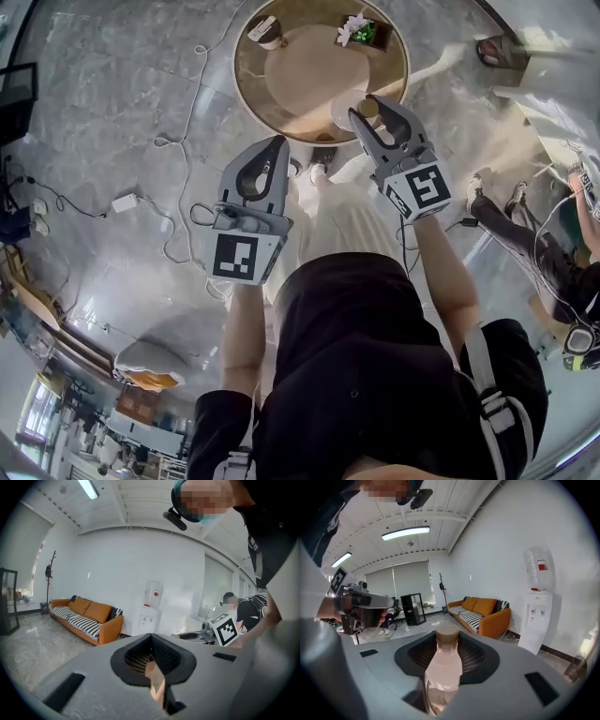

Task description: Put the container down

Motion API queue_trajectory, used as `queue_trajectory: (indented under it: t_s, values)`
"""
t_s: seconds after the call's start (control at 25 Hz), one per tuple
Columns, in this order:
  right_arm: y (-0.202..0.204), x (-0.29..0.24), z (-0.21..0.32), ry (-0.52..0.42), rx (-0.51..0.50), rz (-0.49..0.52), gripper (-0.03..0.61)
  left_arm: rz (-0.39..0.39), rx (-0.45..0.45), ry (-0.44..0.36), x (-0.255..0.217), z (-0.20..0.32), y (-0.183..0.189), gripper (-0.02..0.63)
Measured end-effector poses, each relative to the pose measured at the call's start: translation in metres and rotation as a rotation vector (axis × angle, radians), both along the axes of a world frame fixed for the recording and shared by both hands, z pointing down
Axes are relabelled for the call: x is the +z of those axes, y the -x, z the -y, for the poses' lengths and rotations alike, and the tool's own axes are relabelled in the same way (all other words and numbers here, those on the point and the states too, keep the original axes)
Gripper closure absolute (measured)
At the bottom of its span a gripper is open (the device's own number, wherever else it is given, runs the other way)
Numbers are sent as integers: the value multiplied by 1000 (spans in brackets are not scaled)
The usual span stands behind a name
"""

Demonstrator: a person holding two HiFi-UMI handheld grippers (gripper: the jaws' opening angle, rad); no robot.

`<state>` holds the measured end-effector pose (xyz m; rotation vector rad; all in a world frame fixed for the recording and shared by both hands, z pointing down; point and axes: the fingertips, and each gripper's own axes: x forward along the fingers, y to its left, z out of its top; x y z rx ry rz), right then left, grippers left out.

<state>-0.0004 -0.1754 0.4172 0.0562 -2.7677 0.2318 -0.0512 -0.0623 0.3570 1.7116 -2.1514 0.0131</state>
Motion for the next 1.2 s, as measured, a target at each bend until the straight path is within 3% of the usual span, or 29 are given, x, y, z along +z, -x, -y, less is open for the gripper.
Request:
queue_trajectory:
  t_s: [0.4, 1.2]
  values:
    - [20, 72, 8, 3, 9, -64, 437, -48, 1, 39, 59, 8, 13, 595]
    - [51, 235, 56, -13, 101, -149, 437, -17, 22, 127, 176, 46, 33, 595]
